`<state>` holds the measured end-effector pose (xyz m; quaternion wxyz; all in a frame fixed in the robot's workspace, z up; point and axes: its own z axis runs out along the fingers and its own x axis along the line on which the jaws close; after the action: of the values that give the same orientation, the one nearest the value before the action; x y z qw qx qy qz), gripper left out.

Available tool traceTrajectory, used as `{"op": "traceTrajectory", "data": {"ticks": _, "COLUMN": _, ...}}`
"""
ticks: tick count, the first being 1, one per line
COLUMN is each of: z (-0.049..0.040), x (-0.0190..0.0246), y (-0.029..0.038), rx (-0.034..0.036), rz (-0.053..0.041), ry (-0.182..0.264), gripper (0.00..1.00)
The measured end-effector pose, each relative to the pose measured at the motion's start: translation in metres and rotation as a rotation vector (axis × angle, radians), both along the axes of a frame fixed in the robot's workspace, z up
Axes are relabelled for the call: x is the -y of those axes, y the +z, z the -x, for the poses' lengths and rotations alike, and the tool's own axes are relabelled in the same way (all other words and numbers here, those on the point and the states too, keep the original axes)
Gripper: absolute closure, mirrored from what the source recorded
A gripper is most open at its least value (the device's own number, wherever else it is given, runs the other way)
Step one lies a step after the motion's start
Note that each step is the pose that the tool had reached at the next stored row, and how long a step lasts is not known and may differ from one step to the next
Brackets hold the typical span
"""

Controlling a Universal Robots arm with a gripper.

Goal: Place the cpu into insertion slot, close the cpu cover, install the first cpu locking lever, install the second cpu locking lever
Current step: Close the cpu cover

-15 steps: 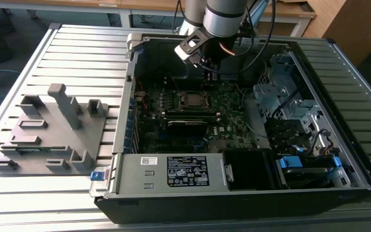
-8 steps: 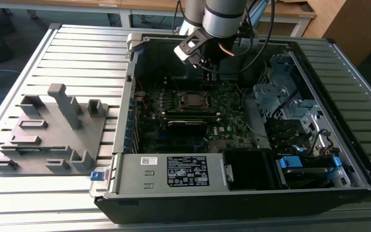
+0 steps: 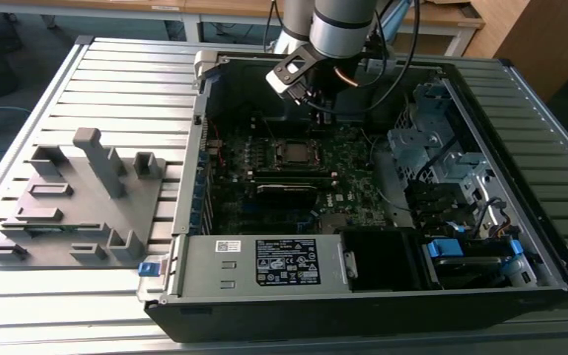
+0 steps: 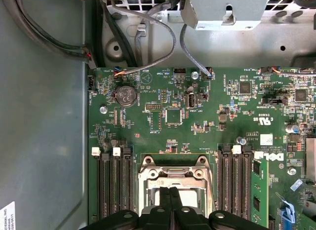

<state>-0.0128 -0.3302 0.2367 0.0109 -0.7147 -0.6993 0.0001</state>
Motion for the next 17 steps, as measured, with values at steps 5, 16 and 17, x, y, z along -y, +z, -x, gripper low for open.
{"op": "traceTrajectory", "data": {"ticks": 5, "z": 0.0021, "x": 0.0000, "y": -0.0008, "rx": 0.0000, "rz": -0.0001, "ry": 0.000, "gripper": 0.90}}
{"op": "traceTrajectory", "data": {"ticks": 16, "z": 0.0102, "x": -0.0001, "y": -0.0030, "rx": 0.0002, "rz": -0.0003, "ry": 0.000, "gripper": 0.90}}
{"op": "traceTrajectory", "data": {"ticks": 17, "z": 0.0113, "x": 0.0000, "y": -0.0036, "rx": 0.0003, "rz": -0.0003, "ry": 0.000, "gripper": 0.90}}
